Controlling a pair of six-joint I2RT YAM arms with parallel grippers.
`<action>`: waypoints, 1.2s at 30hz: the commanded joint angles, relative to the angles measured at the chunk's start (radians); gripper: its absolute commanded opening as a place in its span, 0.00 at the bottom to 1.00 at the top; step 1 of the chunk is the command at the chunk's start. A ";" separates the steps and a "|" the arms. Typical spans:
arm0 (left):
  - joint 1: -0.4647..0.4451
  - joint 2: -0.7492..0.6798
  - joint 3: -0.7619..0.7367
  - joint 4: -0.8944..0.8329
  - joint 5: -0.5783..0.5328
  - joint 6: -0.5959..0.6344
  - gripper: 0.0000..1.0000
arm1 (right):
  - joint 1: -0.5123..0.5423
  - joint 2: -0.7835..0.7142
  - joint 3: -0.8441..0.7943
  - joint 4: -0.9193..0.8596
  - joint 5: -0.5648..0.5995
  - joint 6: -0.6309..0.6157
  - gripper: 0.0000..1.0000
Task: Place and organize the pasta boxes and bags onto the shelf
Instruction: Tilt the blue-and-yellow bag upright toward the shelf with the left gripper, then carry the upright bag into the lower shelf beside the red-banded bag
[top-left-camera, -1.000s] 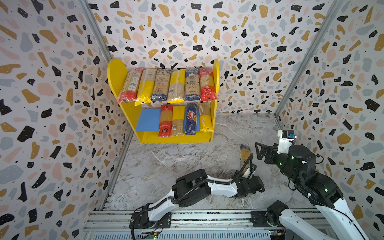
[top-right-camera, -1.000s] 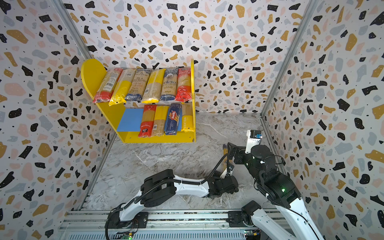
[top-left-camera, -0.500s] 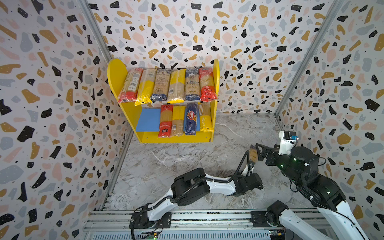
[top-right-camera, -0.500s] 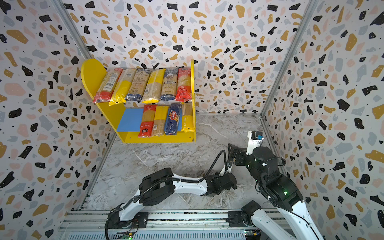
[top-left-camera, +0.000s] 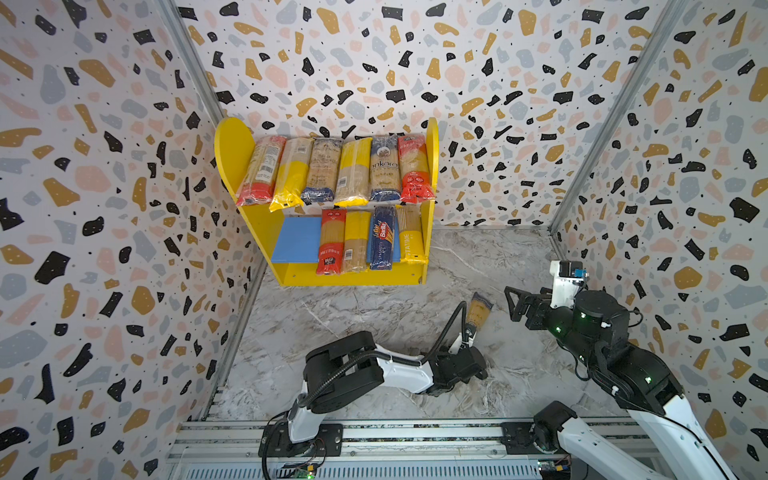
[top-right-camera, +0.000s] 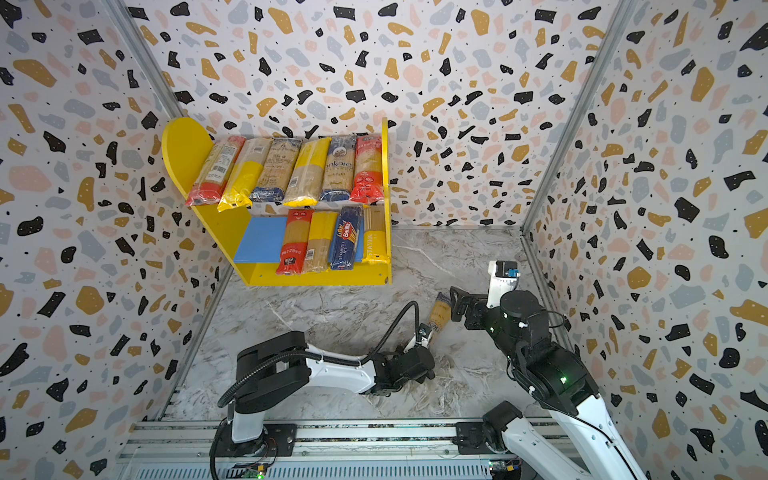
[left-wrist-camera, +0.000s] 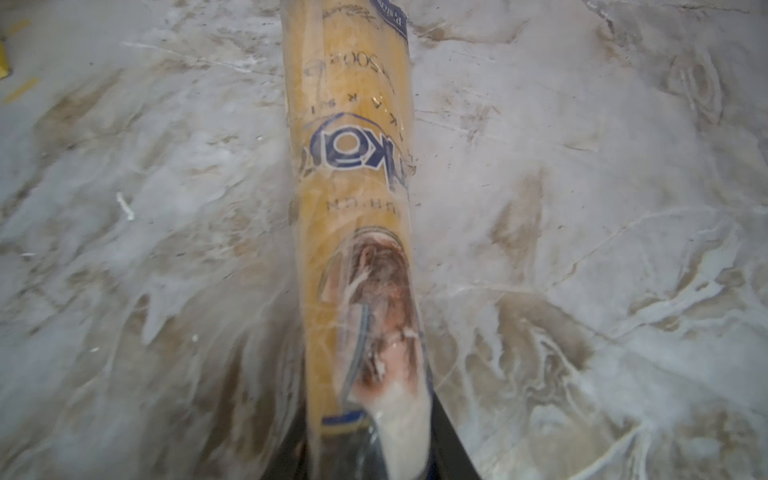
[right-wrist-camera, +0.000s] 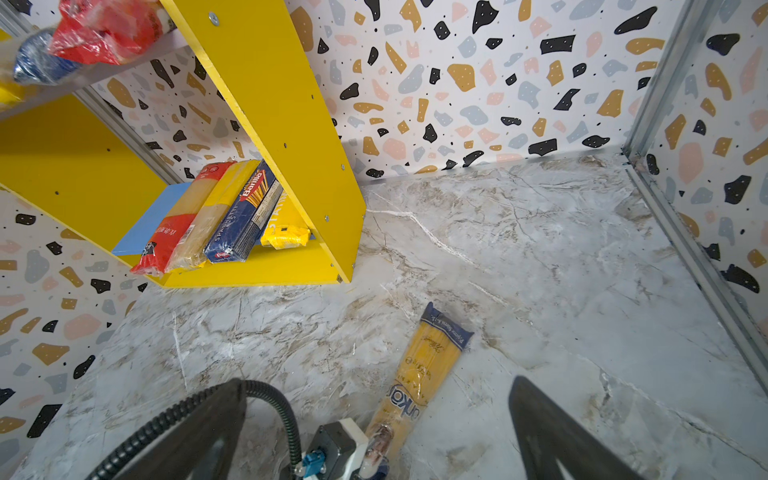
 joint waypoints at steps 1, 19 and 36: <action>0.010 -0.107 -0.058 -0.031 -0.051 0.054 0.00 | -0.003 0.016 -0.002 0.040 -0.017 -0.002 0.99; 0.019 -0.814 -0.290 -0.267 -0.314 0.079 0.00 | -0.005 0.176 0.004 0.191 -0.119 -0.022 0.99; 0.390 -1.115 -0.290 -0.348 -0.372 0.191 0.00 | -0.004 0.288 0.107 0.233 -0.186 -0.068 0.99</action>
